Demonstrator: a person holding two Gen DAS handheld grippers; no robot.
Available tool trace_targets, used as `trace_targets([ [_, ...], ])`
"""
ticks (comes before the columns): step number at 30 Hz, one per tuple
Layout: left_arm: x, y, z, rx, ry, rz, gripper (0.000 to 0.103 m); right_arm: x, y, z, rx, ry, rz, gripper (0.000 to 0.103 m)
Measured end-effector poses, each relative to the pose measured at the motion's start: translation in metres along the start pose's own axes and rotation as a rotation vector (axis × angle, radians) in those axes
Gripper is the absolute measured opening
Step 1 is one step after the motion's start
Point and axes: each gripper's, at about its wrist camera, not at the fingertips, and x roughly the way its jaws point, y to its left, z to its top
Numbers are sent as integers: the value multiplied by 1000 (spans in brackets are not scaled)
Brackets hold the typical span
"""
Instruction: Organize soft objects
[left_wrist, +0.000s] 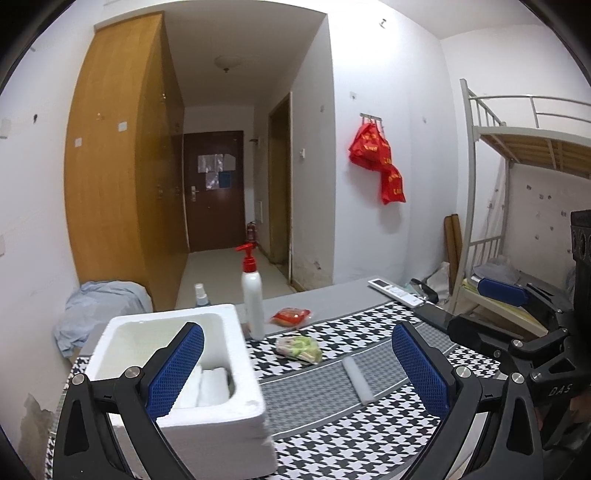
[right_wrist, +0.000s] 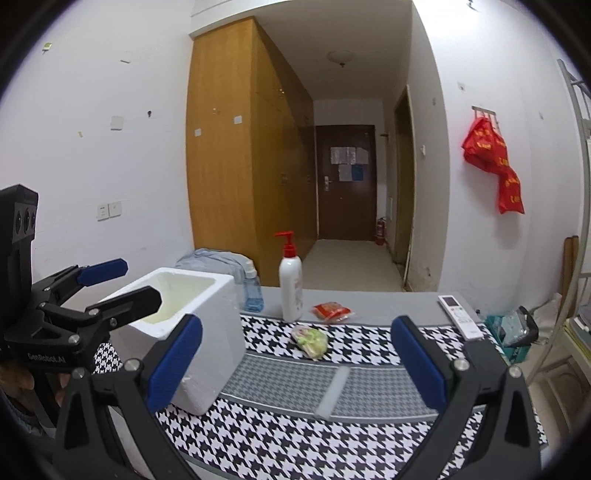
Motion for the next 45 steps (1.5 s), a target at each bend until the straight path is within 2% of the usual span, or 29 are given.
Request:
trace_targets([
  [15,13,-29,-5,24,15,-55,102,-17,-21,-15,25,10,-51,103],
  [33,50,-53,-7,25,55,-15,102,-6,-50,-29,36,69,-29,103],
  [45,81,-58,-10,23,122,-12,102,2,-65,-38,54,111,-21,103],
])
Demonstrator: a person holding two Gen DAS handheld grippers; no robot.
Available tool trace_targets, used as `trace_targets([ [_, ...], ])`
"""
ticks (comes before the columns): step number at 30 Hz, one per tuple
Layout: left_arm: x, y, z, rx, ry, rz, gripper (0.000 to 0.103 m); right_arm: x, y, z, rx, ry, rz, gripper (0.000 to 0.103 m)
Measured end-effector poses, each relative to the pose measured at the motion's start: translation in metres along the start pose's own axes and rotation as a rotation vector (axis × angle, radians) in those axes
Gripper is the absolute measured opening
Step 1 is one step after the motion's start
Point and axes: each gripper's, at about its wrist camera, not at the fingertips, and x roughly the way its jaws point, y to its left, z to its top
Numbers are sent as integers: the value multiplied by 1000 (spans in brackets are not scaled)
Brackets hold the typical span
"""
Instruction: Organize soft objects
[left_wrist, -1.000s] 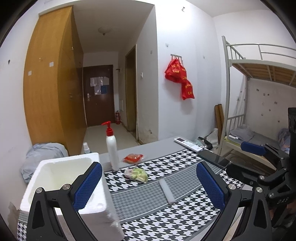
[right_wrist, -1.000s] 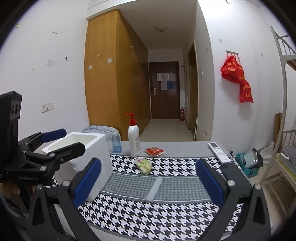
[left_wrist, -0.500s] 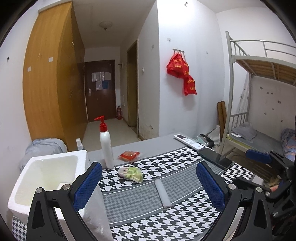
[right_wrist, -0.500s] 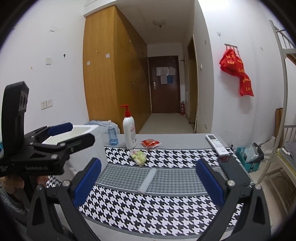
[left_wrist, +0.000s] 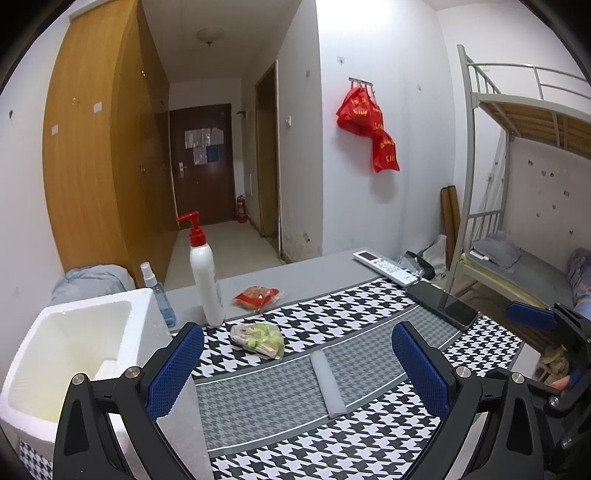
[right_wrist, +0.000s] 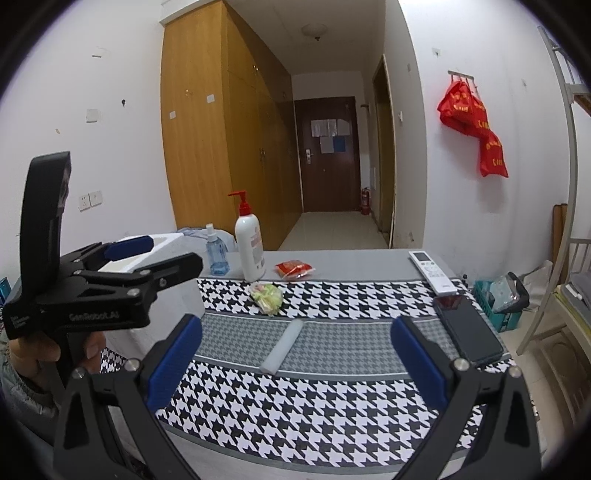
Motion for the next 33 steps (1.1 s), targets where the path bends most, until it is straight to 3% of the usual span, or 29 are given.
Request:
trace_targets([
  [7,18,-10,3,18,31,-27,102,7,-11,-3,20,12,-2,103],
  [17,49,-9,-1,2,83,-8,102,21,-28,-4,41,42,6,103],
  [33,107,8,-17,-37,219,35,81,56,-37,-14,54,112,63,103],
])
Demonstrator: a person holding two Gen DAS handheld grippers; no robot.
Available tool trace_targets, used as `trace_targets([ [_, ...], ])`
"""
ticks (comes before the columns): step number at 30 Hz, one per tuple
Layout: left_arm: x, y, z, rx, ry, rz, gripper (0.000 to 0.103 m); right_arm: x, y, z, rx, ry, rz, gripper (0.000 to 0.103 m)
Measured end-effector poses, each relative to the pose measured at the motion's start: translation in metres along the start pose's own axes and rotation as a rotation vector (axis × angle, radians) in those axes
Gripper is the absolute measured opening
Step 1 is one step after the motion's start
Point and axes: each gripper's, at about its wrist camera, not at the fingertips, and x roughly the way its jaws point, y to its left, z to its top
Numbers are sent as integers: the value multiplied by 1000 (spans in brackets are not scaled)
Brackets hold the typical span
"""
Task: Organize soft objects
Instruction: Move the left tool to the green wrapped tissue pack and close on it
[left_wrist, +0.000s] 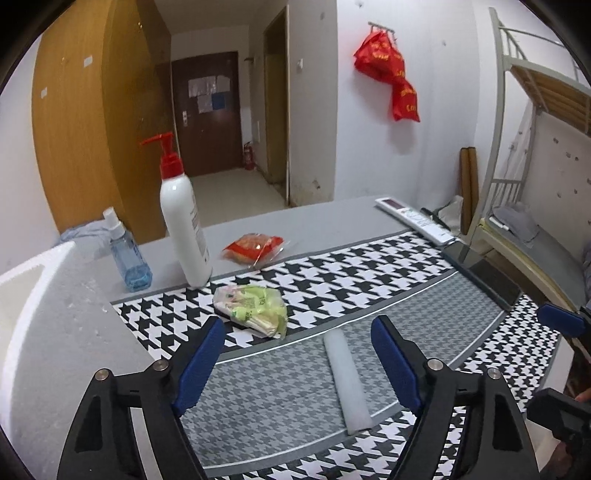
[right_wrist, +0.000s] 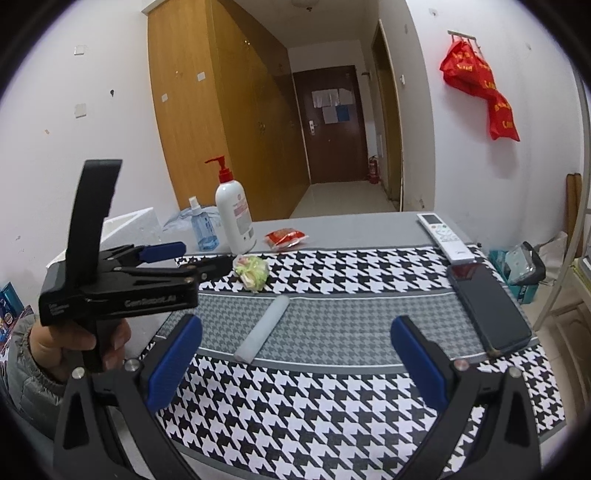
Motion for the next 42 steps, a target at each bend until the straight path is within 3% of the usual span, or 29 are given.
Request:
trace_targets([
  [11,25,12,4,-32,49,30,80,36,7,-4,15,94,73,103],
  [16,26,22,4,-48,34,73,80,48,14,-8,-7,131,94,103],
  [34,56,36,9,-83,76,78,75,72,28,-3,-52,180,77,103],
  [42,77,37,8,-76,115,79,71,92,34,-6,-69,237,67,91],
])
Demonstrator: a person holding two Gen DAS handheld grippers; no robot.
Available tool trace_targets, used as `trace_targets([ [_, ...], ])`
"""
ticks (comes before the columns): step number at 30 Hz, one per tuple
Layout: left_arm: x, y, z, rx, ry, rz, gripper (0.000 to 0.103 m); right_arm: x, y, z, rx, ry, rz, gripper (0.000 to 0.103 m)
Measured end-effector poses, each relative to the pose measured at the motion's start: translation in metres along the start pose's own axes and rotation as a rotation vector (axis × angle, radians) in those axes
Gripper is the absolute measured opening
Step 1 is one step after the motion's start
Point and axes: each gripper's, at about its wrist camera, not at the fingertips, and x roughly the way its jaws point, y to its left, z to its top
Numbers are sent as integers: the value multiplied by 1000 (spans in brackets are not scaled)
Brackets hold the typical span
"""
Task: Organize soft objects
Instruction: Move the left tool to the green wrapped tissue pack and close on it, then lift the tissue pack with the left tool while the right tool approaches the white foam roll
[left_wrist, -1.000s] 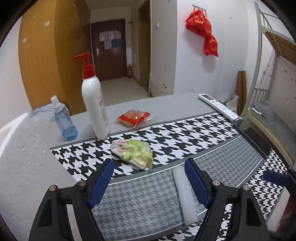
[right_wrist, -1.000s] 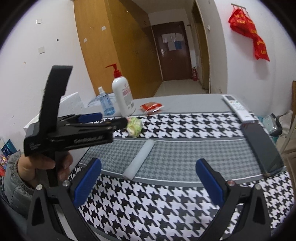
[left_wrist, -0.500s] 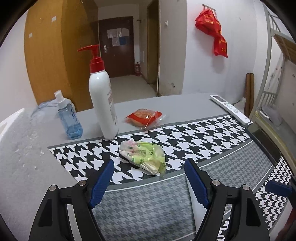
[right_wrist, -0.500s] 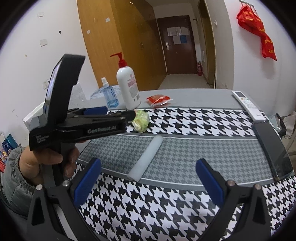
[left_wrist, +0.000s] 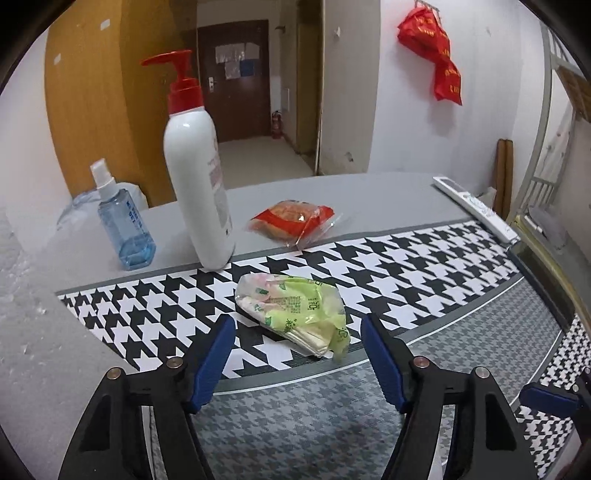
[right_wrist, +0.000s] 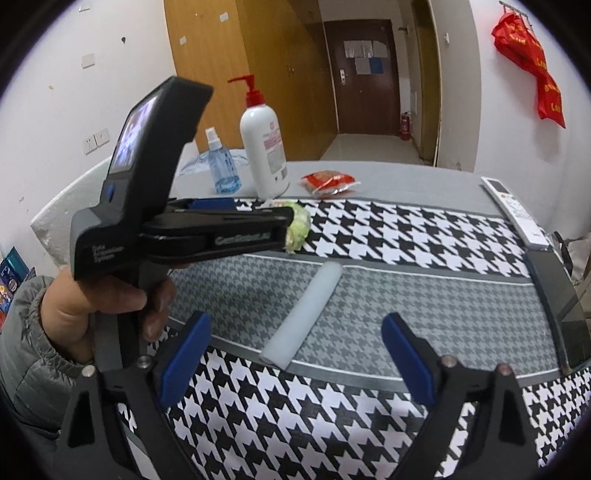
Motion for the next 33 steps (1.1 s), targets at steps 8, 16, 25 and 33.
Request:
trace_targets([
  [8,15,5,1,-10,36,4,69,10,1,-1,-5,33,6,79],
  [16,29,3,1,0,48,-11,58,16,0,-3,3,57,4,77],
  [25,39,9,-1,-17,80,-32,32,16,-2,-2,17,67,-2,77],
  [33,24,16,-8,-5,44,-63,4,16,3,-3,15,85,-21,77],
])
